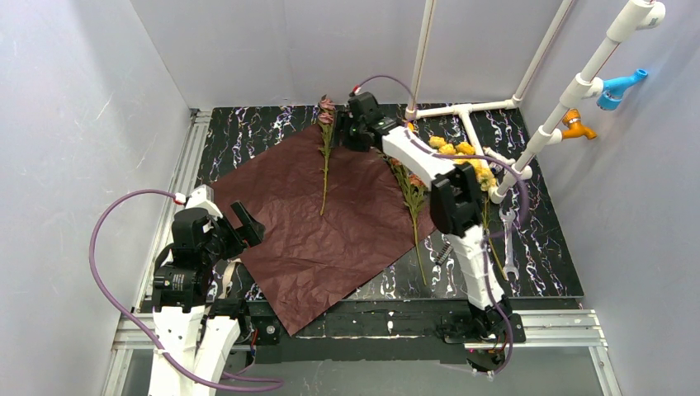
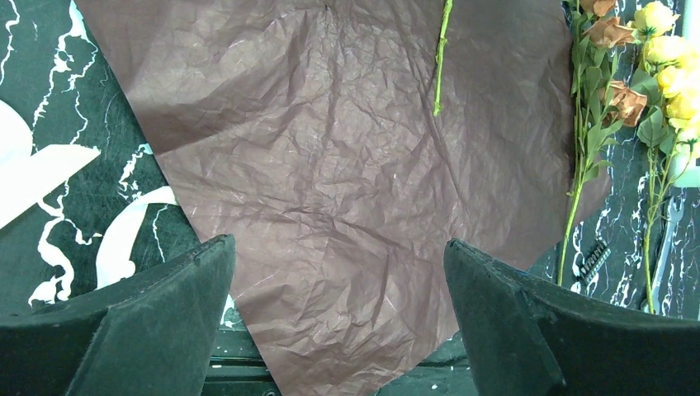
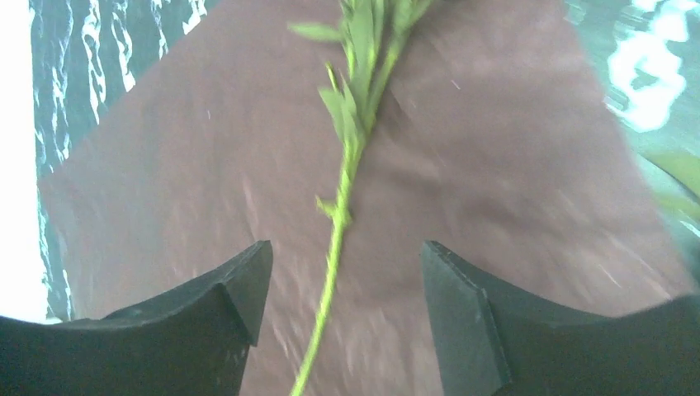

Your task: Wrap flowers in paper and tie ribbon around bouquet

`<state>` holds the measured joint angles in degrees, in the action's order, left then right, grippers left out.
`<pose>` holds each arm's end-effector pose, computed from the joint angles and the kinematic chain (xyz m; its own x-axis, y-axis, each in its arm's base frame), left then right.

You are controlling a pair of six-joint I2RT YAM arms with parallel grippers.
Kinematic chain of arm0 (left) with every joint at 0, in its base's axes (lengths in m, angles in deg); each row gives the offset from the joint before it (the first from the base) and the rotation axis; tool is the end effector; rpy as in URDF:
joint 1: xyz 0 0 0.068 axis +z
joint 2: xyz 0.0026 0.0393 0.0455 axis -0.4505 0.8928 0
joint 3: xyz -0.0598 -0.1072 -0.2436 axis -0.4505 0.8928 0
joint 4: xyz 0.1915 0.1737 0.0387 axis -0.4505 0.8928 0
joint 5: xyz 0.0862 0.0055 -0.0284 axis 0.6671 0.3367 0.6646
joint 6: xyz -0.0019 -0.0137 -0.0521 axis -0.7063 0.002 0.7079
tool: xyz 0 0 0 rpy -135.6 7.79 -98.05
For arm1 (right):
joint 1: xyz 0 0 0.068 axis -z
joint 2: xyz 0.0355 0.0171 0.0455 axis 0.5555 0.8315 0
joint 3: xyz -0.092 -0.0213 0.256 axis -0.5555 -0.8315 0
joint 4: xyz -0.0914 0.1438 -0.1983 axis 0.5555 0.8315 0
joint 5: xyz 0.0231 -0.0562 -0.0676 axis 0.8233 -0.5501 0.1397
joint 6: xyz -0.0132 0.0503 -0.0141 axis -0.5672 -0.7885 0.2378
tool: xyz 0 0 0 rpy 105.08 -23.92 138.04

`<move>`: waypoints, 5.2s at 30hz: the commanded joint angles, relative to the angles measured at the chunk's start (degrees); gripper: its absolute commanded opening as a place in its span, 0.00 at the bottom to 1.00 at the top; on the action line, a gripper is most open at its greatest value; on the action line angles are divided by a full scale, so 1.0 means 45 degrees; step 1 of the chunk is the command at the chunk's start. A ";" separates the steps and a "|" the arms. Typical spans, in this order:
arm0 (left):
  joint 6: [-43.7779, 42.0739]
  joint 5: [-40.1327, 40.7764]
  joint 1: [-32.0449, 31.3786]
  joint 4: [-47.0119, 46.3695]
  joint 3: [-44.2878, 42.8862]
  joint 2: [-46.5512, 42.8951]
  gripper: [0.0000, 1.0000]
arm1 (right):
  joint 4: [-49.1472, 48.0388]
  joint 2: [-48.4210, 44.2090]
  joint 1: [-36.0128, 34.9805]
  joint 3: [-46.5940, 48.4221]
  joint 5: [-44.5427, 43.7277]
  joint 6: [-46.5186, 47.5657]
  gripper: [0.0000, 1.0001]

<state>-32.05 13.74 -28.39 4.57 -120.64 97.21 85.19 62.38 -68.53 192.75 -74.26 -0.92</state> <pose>0.0995 -0.0058 0.3257 -0.4849 -0.4403 -0.7556 -0.1326 0.8911 -0.4341 0.4565 0.3185 0.2336 -0.7380 0.1655 -0.6542 -0.2169 0.8598 0.4622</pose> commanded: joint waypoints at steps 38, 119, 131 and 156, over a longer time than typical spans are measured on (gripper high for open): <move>0.0059 0.0041 0.0103 0.0059 0.0132 0.0082 0.97 | 0.1432 -0.8428 0.0374 -1.3510 -0.4847 0.2155 0.46; -0.0063 -0.0234 0.0201 -0.0116 0.0185 0.0013 0.97 | -0.2073 -0.0024 0.0238 -0.2234 0.0976 -0.5042 0.01; -0.0080 -0.0243 0.0240 -0.0112 0.0180 0.0037 0.97 | -0.1997 0.0058 0.0718 -0.2187 0.1580 -0.4943 0.38; -0.0083 -0.0340 0.0337 -0.0155 0.0200 0.0101 0.97 | 0.5909 -0.4949 0.4331 -0.3643 -0.5307 0.5284 0.97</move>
<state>-31.92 13.10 -27.25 4.50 -120.31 97.52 105.76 43.67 -49.67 181.27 -83.66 12.43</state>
